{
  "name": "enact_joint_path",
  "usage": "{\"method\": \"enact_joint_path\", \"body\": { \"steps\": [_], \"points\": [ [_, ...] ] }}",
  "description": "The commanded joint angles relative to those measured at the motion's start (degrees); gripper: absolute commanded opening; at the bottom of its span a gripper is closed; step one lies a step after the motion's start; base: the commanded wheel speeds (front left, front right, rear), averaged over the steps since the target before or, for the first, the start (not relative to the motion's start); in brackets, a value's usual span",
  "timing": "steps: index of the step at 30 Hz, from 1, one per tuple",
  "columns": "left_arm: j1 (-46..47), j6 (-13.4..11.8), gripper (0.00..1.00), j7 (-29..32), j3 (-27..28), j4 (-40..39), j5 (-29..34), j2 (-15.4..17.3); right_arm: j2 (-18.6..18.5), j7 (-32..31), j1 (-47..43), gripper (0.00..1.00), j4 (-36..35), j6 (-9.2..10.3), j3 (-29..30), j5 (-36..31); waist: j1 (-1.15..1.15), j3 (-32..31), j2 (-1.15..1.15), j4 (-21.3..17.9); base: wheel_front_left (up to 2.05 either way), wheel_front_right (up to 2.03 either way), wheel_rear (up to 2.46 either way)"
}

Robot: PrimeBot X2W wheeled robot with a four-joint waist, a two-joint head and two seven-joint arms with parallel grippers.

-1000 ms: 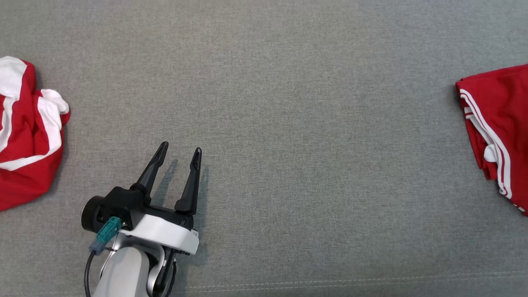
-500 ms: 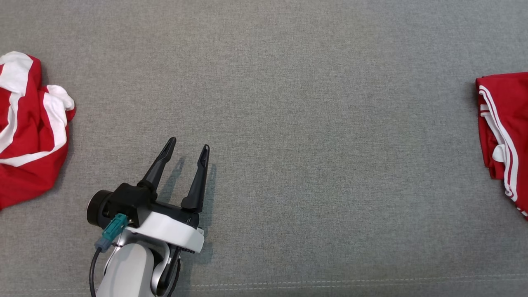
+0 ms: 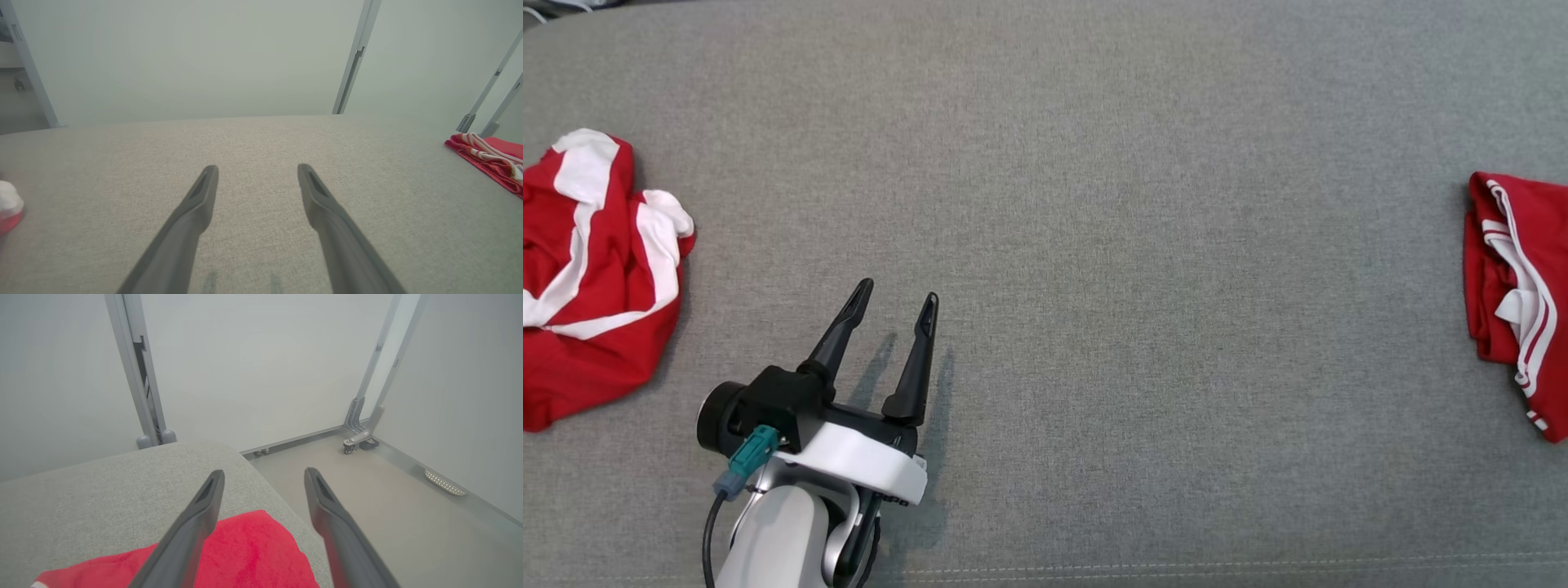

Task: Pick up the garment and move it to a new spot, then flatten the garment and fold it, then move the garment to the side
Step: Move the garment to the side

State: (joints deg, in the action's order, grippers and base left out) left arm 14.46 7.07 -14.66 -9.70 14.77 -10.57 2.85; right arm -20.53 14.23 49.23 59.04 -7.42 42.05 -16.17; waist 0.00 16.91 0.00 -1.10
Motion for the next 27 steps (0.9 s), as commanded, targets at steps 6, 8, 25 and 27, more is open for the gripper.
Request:
{"method": "enact_joint_path", "body": {
  "steps": [6, 8, 25, 27],
  "points": [
    [-1.0, 0.2, 1.0, -0.3, 3.9, -0.6, 0.4, 0.4, 3.5, 0.8, -2.3, 1.0, -10.1, -0.07, -8.7, 6.2, 0.0, -4.6, 0.0, -0.1, 0.0, 0.0, 0.0],
    [-1.8, -0.1, 1.0, -0.3, 4.6, -0.2, 0.4, 0.3, 4.8, 0.8, -4.4, 1.0, -13.1, -0.07, -12.2, 9.6, 0.0, -6.3, 0.0, -0.2, 0.0, 0.0, 0.0],
    [-8.6, -3.9, 1.0, -0.3, 9.2, 1.1, -0.4, 0.0, 11.5, 0.3, -30.8, 1.0, -38.2, -0.07, -40.7, 26.7, 0.0, -16.1, 0.0, -1.1, 0.0, 0.0, 0.0],
    [-9.1, -4.5, 1.0, -0.3, 9.5, 1.1, -0.5, 0.0, 11.7, -0.3, -32.9, 1.0, -40.4, -0.07, -42.3, 27.5, 0.0, -16.5, 0.0, -1.1, 0.0, 0.0, 0.0]
  ]
}}
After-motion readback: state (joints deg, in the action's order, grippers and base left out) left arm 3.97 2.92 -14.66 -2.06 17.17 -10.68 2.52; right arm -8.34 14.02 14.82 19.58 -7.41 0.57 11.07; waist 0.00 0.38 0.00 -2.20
